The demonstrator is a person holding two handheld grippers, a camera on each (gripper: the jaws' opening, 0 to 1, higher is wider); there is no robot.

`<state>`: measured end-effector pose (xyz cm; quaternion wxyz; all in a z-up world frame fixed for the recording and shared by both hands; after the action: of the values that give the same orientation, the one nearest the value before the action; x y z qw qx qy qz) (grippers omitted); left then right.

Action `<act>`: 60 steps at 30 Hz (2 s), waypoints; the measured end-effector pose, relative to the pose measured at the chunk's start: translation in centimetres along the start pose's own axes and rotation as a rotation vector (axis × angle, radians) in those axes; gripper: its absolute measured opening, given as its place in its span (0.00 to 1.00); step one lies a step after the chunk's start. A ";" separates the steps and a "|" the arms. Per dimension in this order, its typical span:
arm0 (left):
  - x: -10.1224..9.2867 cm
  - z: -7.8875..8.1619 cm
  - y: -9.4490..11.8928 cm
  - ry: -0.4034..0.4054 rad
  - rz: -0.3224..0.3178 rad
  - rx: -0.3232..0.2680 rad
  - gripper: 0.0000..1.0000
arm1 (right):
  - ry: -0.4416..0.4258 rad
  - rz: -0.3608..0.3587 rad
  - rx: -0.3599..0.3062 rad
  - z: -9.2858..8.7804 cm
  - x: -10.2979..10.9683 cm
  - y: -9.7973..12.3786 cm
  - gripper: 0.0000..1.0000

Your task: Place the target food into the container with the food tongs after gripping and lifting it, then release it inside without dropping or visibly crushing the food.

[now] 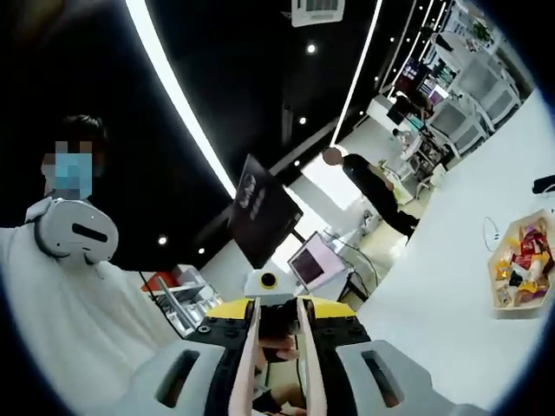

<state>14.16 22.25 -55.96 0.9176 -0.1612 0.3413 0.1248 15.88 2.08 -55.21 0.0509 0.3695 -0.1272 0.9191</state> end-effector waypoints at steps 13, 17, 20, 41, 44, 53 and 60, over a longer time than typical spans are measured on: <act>-0.5 -1.3 -0.6 0.024 -0.025 0.035 0.30 | -0.006 0.024 0.037 -0.9 0.5 -0.7 0.25; -0.4 -1.5 -0.4 0.028 -0.020 0.059 0.27 | -0.008 0.014 0.059 -1.2 0.5 -0.7 0.24; -0.2 -1.5 0.1 0.026 -0.013 0.064 0.25 | -0.008 0.006 0.076 -1.4 0.4 -0.6 0.24; 0.9 -1.1 1.4 0.072 0.031 -0.075 0.19 | -0.040 -0.036 0.227 -7.3 -1.8 -0.2 0.44; 1.1 -0.6 1.7 0.063 0.046 -0.088 0.19 | -0.047 -0.048 0.236 -7.7 -1.9 0.5 0.35; 1.8 -1.3 2.5 0.081 0.051 -0.004 0.23 | -0.010 -0.081 0.286 -6.8 -1.8 2.5 0.17; 2.3 -2.2 4.1 0.050 0.086 0.256 0.26 | 0.101 -0.109 0.386 -5.9 -2.0 3.3 0.17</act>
<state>13.16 25.42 -59.92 0.9156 -0.0312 0.3837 0.1158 12.76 0.51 -61.32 0.0350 0.3323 0.0740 0.9396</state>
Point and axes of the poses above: the point that each gripper's makers call its tool centre point, and the gripper's own axes: y roughly backward along the fingers, x roughly to its left, z roughly out of its top, the point moved 10 cm from there along y, roughly backward along the fingers, and after that the axes turned 1 degree about -z, right-handed, at the moved point
